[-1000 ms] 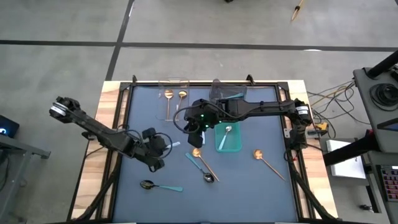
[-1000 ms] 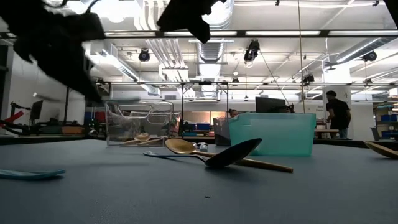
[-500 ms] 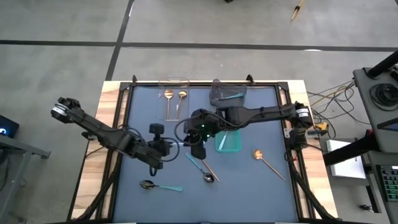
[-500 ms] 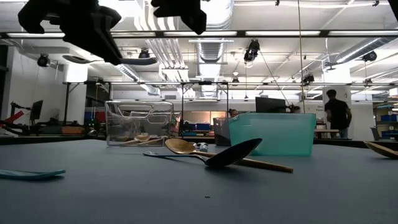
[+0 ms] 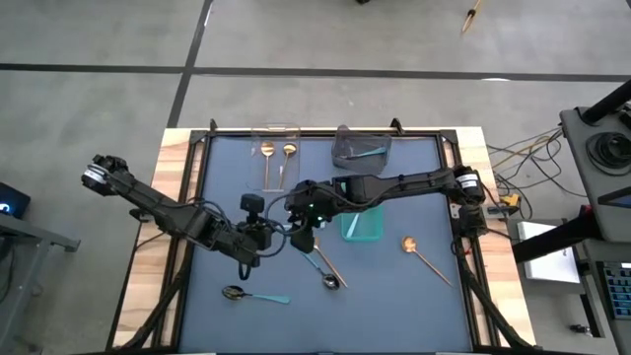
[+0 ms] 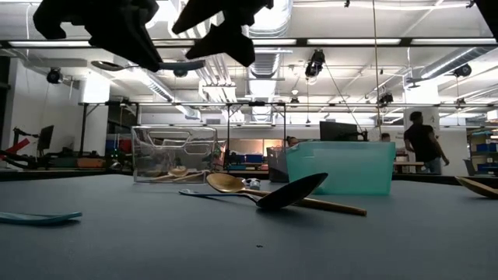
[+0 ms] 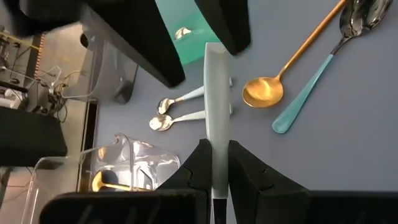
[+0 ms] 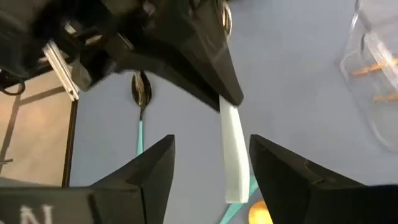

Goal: Sort silverware by color (type)
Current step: Put the light blue spoon into the green bin

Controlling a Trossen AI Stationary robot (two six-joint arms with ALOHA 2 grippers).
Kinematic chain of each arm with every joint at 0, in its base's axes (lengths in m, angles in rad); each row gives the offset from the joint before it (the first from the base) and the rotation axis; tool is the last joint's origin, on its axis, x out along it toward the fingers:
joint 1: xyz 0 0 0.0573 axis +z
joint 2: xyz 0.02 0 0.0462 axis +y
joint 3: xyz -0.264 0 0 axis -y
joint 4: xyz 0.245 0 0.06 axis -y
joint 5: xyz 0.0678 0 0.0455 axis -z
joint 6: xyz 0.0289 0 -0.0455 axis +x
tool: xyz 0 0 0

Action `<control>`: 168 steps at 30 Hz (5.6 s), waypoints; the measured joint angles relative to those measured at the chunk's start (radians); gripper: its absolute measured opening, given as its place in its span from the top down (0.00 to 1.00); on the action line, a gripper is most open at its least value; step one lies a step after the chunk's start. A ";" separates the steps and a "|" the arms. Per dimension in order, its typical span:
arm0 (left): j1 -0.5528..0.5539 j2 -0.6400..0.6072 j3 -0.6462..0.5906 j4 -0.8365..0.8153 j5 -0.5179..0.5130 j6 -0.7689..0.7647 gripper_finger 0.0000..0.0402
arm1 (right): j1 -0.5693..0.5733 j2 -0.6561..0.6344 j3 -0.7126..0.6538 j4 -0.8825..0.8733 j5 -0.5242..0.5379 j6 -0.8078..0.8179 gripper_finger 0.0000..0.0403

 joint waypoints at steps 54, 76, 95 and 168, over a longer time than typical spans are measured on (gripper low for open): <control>0.256 -0.326 0.000 0.120 -0.185 0.144 0.59 | -0.200 -0.116 0.000 -0.208 0.009 -0.140 0.93; 0.597 -0.470 0.000 0.695 0.288 0.075 0.59 | -0.287 -0.326 0.000 0.122 0.087 -0.329 0.93; 0.678 -0.254 0.000 0.991 0.501 -0.050 0.59 | -0.291 -0.534 -0.393 0.661 0.121 -0.329 0.93; 0.713 0.261 0.130 1.545 0.822 -0.573 0.64 | -0.096 -0.752 -0.965 0.991 0.319 0.010 0.93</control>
